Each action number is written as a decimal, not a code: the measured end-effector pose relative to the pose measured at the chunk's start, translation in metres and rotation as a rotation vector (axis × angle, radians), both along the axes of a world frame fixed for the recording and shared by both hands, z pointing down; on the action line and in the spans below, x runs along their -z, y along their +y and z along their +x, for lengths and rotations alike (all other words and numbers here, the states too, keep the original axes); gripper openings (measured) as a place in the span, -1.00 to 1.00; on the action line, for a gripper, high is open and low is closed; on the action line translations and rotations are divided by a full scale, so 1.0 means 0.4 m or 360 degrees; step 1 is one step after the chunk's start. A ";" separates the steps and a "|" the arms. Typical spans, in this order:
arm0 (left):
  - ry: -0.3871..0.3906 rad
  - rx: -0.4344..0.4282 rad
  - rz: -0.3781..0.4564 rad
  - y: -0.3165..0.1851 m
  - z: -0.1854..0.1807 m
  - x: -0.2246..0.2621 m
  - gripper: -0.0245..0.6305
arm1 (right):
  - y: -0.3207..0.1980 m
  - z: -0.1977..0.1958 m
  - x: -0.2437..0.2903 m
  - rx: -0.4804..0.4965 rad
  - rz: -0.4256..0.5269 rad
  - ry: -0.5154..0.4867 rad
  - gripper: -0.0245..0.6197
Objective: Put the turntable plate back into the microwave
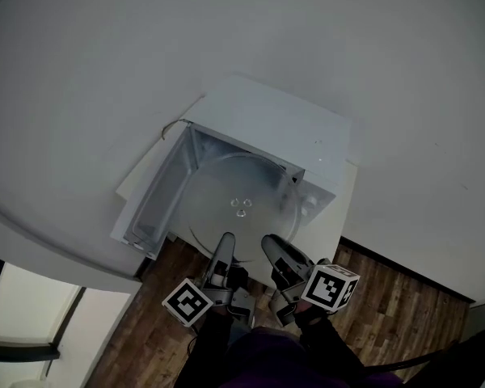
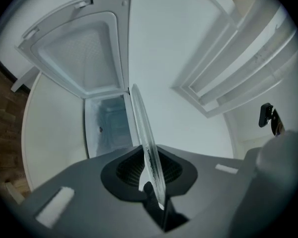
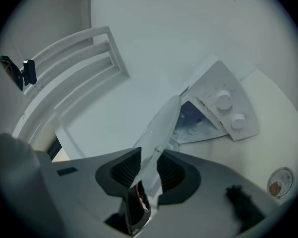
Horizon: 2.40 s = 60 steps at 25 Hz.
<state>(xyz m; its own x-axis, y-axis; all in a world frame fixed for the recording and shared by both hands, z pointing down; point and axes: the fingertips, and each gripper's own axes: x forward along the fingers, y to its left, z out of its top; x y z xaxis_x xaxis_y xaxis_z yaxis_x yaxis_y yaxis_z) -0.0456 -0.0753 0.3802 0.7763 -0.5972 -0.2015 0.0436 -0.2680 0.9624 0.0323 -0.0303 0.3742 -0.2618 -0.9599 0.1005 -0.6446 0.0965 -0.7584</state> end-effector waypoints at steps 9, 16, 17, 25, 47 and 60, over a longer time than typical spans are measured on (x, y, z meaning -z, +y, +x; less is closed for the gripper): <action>0.0138 0.0082 -0.0178 -0.020 -0.058 -0.063 -0.82 | -0.023 -0.054 -0.071 0.0086 -0.0100 0.0001 -0.56; 0.0227 0.0069 -0.0320 -0.092 -0.040 -0.134 -0.82 | -0.092 -0.044 -0.128 0.0095 -0.0194 0.0200 -0.48; 0.0225 0.0060 -0.0334 -0.105 -0.037 -0.145 -0.82 | -0.102 -0.039 -0.139 0.0092 -0.0213 0.0222 -0.46; 0.0156 -0.0032 -0.0423 -0.226 0.015 -0.237 -0.82 | -0.138 0.012 -0.214 0.0062 -0.0419 0.0243 -0.33; -0.0015 -0.0197 -0.0448 -0.497 0.322 -0.331 -0.82 | -0.221 0.053 -0.232 -0.0083 -0.0594 0.0715 -0.87; -0.0060 -0.0226 -0.0492 -0.563 0.413 -0.335 -0.82 | -0.222 0.024 -0.270 -0.0045 -0.0646 0.0734 -0.88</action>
